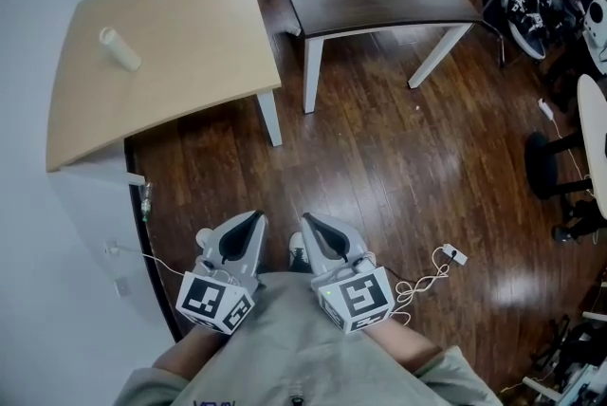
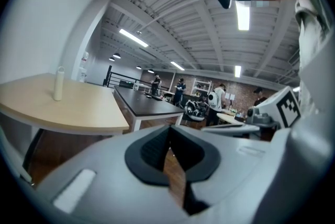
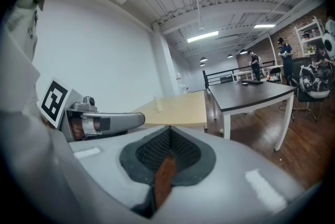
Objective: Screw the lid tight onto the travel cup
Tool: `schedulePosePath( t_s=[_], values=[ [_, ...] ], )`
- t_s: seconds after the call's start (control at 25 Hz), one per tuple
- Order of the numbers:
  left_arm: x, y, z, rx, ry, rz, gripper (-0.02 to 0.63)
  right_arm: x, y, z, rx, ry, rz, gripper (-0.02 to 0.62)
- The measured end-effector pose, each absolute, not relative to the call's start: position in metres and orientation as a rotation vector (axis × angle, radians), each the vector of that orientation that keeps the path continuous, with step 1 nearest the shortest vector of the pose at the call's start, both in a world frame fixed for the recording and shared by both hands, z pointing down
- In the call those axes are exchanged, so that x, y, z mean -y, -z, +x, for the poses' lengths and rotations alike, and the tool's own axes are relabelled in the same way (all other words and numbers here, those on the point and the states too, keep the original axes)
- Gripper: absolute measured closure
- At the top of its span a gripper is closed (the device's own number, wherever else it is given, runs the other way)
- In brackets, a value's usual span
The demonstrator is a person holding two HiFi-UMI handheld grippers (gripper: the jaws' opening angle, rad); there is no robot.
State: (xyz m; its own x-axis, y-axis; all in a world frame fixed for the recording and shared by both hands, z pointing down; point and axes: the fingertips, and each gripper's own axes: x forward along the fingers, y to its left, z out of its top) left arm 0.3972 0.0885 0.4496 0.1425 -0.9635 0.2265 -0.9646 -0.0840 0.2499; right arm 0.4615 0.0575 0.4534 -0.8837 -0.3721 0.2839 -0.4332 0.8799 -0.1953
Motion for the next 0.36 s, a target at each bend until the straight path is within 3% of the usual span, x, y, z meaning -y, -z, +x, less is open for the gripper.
schedulePosePath(
  t_s=[0.36],
  values=[
    [-0.0899,-0.4494,0.3975,1.856,-0.006,2.091,0.603,-0.0599,-0.4522,0.4599,2.816,-0.381,0.602,0.598]
  ],
)
